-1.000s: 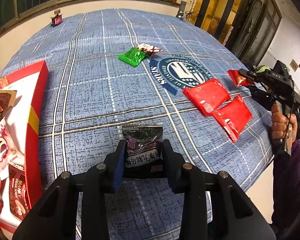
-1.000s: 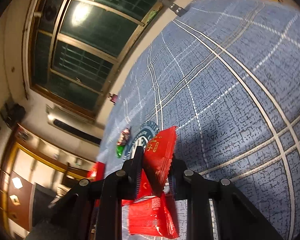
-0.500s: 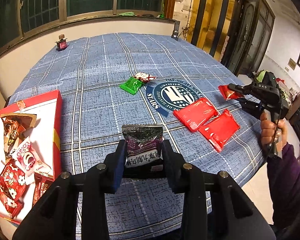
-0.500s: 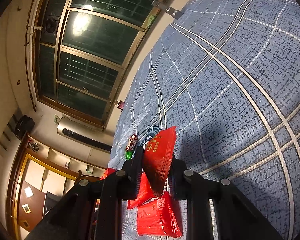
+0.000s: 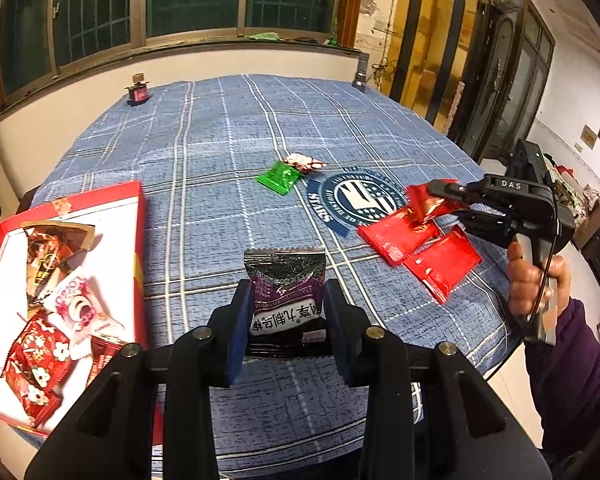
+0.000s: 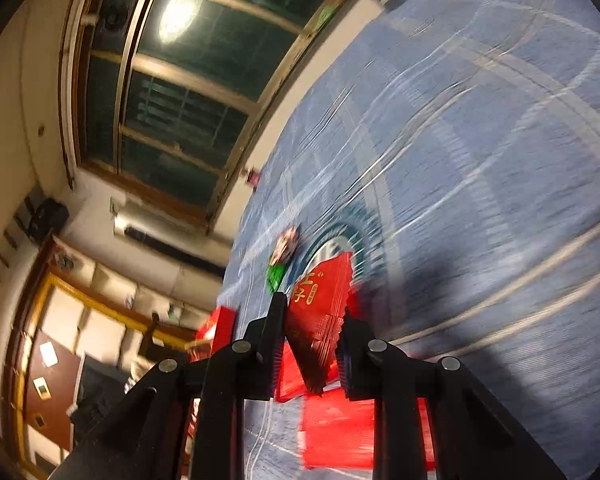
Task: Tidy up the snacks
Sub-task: 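Drop the black packet into the tray with the left tool while the right drops the red packet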
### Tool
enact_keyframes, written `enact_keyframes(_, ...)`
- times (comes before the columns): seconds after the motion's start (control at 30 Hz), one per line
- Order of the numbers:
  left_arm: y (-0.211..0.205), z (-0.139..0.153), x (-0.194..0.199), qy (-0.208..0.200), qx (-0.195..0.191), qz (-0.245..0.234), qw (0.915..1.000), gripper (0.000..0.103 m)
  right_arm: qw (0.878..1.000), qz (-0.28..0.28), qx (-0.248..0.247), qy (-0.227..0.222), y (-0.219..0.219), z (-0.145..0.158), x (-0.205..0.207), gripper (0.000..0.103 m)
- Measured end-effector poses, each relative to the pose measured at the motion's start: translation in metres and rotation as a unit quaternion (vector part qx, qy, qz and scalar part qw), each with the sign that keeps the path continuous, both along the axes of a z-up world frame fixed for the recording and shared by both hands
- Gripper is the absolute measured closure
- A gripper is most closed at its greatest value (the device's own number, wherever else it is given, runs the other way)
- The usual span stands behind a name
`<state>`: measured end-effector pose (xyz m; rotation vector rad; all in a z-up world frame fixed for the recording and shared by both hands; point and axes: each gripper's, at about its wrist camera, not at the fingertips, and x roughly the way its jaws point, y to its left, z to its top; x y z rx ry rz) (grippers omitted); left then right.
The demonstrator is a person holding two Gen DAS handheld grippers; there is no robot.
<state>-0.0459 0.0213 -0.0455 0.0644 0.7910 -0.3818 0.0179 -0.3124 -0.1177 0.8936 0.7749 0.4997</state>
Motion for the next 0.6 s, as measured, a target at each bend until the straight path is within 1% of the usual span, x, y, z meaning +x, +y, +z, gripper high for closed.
enact_keyframes(0.1,0.01,0.002,0.001,-0.009,0.0,0.013,0.9999,0.07,0.999,0.04,-0.013,-0.007,0.038,0.013,0.011,0.08)
enact_keyframes(0.2,0.03,0.003,0.005,-0.013,-0.002,0.037,0.9992,0.07,0.996,0.083,-0.023,-0.01,0.081,0.027,0.025,0.08)
enact_keyframes(0.33,0.071,0.004,0.01,-0.02,-0.001,0.091,0.9956,0.07,0.99,0.138,-0.029,-0.009,0.144,0.039,0.045,0.08)
enact_keyframes(0.4,0.091,0.005,0.011,-0.026,0.004,0.119,0.9926,0.07,0.986,0.165,-0.038,-0.012,0.177,0.046,0.053,0.081)
enact_keyframes(0.47,0.116,0.005,0.011,-0.032,0.017,0.152,0.9877,0.07,0.979,0.195,-0.05,-0.022,0.217,0.054,0.06,0.081)
enact_keyframes(0.53,0.138,0.003,0.014,-0.032,0.021,0.179,0.9831,0.07,0.974,0.215,-0.059,-0.029,0.249,0.06,0.067,0.081)
enact_keyframes(0.6,0.16,0.0,0.016,-0.029,0.021,0.206,0.9778,0.07,0.97,0.226,-0.08,-0.034,0.284,0.062,0.073,0.081)
